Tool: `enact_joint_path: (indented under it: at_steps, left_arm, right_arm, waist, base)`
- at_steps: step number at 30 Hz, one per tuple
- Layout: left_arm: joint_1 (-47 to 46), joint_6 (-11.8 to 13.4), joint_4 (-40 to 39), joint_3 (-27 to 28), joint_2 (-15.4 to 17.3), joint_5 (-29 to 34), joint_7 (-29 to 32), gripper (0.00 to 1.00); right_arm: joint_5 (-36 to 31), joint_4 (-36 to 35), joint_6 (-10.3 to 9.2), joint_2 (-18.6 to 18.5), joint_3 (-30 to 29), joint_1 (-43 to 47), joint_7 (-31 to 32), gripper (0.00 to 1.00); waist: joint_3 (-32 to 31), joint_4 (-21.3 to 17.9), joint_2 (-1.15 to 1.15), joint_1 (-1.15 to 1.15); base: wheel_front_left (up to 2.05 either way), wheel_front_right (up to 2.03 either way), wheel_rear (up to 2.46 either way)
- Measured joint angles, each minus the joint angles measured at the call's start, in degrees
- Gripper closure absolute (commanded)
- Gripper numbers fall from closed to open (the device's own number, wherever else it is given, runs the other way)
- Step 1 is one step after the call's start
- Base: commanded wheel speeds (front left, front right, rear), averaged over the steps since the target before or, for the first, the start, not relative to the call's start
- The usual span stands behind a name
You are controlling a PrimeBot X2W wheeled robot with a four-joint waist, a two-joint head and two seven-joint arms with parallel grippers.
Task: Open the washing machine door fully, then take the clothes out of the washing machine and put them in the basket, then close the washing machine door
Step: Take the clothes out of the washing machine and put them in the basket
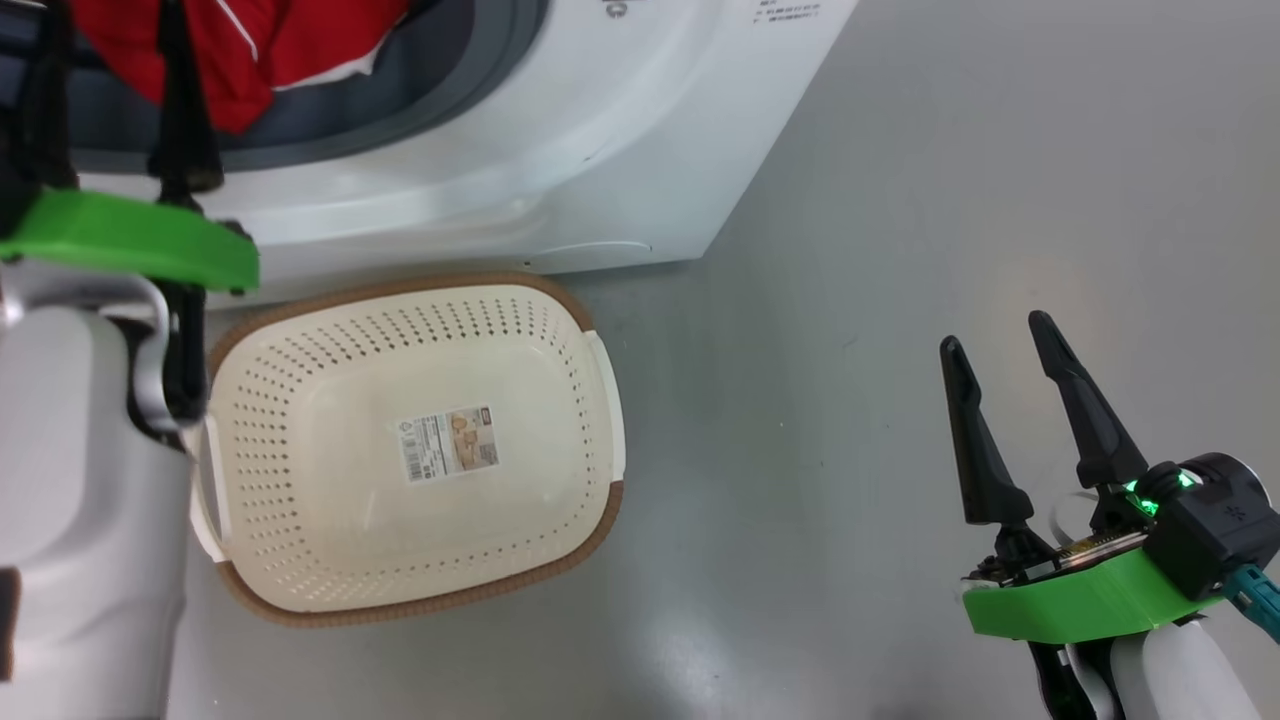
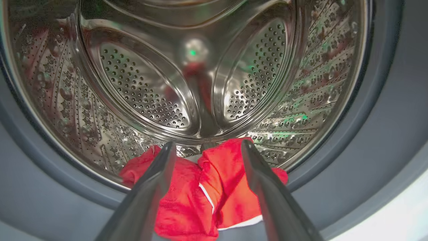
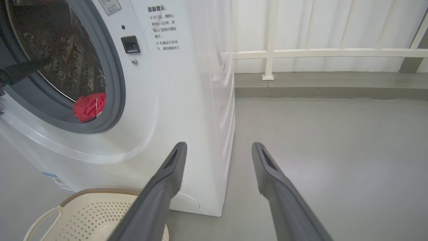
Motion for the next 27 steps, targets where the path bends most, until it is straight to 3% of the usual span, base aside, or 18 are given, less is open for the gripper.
enact_joint_path:
  at_steps: [7,15,27]
  left_arm:
    - [-7.75,1.60,7.57,0.24,1.30,0.42,2.58,0.00]
    - [-15.68,3.33,15.44,0.35,2.15,0.32,10.47,0.00]
    - [-21.32,4.07,26.27,-0.90,3.63,0.34,16.11,0.00]
  right_arm:
    - [0.10,0.20,0.00,-0.01,0.58,-0.90,0.00,0.00]
    - [0.10,0.44,0.00,-0.05,1.70,-1.25,0.00,0.00]
    - [0.12,1.25,0.00,-0.07,3.19,-2.40,0.00,0.00]
  waist:
    - [2.21,-0.63,0.00,0.00]
    - [3.55,-1.85,0.00,0.00]
    - [4.89,-4.37,0.00,0.00]
  base:
    - [0.00,0.00,0.00]
    - [0.00,0.00,0.00]
    - [0.00,0.00,0.00]
